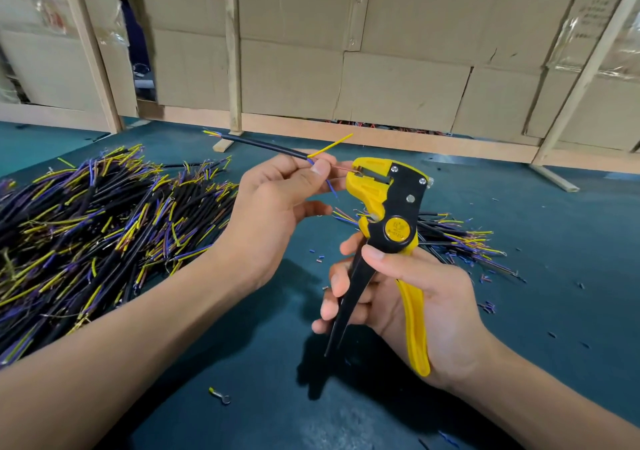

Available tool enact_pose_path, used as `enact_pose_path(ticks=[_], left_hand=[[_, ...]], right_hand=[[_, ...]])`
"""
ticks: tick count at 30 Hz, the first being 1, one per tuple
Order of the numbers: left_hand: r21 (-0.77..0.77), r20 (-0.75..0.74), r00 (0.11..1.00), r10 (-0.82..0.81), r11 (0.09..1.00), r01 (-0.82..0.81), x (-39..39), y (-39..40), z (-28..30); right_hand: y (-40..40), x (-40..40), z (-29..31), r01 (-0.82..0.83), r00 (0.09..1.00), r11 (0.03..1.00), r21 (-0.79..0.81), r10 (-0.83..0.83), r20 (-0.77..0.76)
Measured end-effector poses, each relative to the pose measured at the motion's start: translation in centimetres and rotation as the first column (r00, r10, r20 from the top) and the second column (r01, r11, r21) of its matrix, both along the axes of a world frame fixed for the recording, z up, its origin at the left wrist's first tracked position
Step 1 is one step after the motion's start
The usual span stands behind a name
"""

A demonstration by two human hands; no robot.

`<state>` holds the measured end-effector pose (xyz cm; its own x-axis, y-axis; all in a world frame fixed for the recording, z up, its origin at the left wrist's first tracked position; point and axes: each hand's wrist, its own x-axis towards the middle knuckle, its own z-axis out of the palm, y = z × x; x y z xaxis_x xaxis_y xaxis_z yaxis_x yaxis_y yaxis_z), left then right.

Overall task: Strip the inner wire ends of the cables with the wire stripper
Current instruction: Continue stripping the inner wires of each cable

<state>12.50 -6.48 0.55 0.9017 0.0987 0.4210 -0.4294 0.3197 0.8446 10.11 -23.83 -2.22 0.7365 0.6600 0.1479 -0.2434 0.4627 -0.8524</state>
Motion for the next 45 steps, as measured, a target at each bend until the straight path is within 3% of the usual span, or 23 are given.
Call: enact_pose_path(ticks=[9,29,35,38,42,45], left_hand=[[0.085,0.089,0.988,0.125,0.988,-0.132,-0.2,-0.6,0.0],[0.055,0.123,0.979,0.165,0.983,-0.173,-0.8,-1.4,0.1],[0.06,0.132,0.976,0.173,0.981,-0.182,-0.9,-1.6,0.0],[0.067,0.109,0.981,0.162,0.983,-0.169,-1.0,-1.6,0.2],[0.061,0.045,0.99,0.134,0.989,-0.136,-0.9,-1.2,0.7],[-0.005,-0.09,0.994,0.066,0.998,-0.067,-0.7,-0.8,1.2]], right_hand=[[0.3,0.1,0.3,0.052,0.996,0.996,-0.078,-0.046,0.073],[0.1,0.3,0.2,0.09,0.99,0.991,-0.103,-0.078,0.116],[-0.1,0.1,0.7,0.231,0.972,0.959,-0.165,-0.219,0.088],[-0.4,0.2,1.0,0.281,0.959,0.941,-0.188,-0.267,0.101],[-0.7,0.6,1.2,0.178,0.983,0.965,-0.19,-0.169,0.067],[-0.9,1.0,1.1,0.112,0.991,0.978,-0.176,-0.097,0.09]])
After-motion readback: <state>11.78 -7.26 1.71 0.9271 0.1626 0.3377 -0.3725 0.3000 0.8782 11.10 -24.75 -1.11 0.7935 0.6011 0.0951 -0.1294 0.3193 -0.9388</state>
